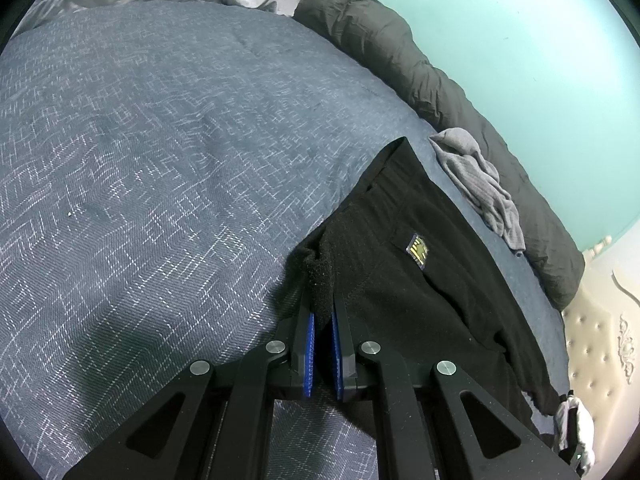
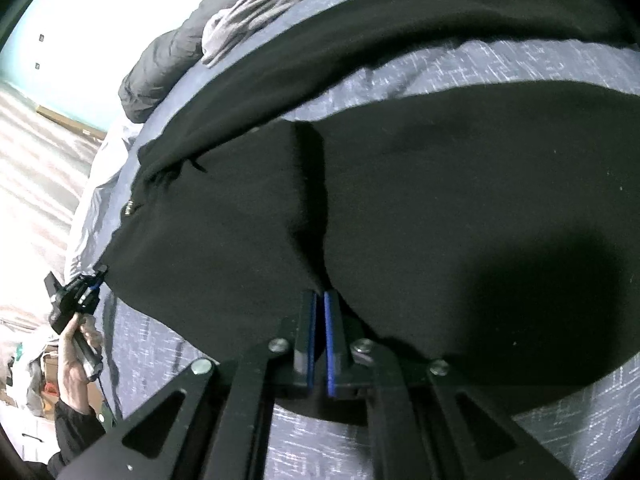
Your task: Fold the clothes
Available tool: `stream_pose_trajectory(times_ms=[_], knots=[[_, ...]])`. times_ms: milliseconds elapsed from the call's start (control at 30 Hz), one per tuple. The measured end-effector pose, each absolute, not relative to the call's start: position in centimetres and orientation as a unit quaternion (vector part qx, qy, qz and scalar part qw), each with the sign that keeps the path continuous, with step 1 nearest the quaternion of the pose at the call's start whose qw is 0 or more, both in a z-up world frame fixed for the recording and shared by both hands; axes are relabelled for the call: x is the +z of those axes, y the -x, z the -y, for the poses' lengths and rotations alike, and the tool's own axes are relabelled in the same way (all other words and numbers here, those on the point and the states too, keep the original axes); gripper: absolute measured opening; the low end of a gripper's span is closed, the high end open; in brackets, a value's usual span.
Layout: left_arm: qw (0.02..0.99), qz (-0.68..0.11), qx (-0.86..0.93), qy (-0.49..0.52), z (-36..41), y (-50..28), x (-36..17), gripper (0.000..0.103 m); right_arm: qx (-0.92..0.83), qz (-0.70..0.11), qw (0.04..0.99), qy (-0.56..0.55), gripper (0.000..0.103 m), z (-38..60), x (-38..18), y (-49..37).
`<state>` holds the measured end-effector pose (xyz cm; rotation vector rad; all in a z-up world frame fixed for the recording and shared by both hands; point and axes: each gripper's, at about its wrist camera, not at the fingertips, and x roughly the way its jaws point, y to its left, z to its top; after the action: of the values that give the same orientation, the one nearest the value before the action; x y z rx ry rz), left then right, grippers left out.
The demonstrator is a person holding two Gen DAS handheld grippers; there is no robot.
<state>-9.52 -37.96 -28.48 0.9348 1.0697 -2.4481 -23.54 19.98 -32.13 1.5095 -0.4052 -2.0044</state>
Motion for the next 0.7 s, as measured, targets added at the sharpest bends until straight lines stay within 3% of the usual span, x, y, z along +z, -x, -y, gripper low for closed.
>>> stream_pose_trajectory(times_ms=[500, 533, 633, 700], knots=[[0.155, -0.378, -0.853, -0.326, 38.1, 9.5, -28.5, 0.008, -0.786, 0.126, 0.292, -0.531, 0.009, -19.0, -27.1, 27.6], [0.155, -0.378, -0.852, -0.326, 38.1, 9.5, -28.5, 0.008, -0.787, 0.119, 0.291, -0.53, 0.013, -18.7, -27.1, 27.9], [0.156, -0.379, -0.852, -0.326, 38.1, 9.5, -28.6, 0.008, -0.783, 0.112, 0.291, -0.539, 0.058, -17.5, -27.6, 29.4], [0.156, -0.38, -0.852, -0.326, 38.1, 9.5, -28.5, 0.008, -0.776, 0.112, 0.296, -0.545, 0.058, -16.6, -28.3, 30.5]])
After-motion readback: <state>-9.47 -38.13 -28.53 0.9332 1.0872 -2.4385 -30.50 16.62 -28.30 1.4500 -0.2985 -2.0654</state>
